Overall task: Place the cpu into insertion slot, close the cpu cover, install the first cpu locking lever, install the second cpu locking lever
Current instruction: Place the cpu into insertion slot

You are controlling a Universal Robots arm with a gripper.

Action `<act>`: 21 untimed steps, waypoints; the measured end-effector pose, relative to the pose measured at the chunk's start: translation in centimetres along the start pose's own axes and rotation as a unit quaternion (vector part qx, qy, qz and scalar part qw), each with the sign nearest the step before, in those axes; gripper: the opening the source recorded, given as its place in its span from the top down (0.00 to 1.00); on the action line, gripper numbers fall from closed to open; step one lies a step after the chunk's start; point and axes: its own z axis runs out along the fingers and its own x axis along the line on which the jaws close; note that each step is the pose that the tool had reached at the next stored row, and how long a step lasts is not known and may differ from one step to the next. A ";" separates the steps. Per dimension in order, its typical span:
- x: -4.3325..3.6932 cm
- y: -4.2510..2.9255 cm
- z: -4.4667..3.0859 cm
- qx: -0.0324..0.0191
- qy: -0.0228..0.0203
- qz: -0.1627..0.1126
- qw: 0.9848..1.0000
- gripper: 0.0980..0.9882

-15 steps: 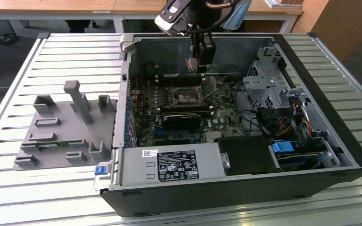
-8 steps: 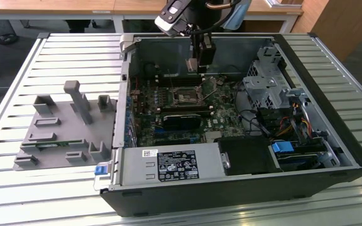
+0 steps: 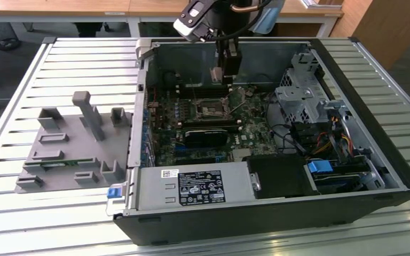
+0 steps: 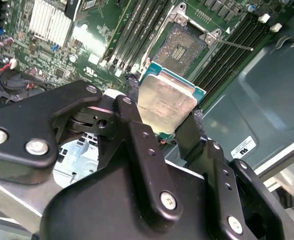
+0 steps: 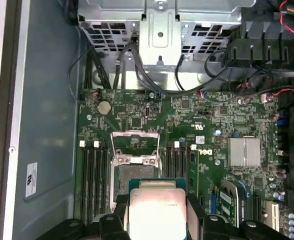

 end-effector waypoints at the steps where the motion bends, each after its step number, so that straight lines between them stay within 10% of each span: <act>1: 0.00 -0.01 0.04 0.000 0.000 0.004 1.000 0.50; 21: -0.02 -0.18 1.24 0.000 -0.001 0.009 1.000 0.50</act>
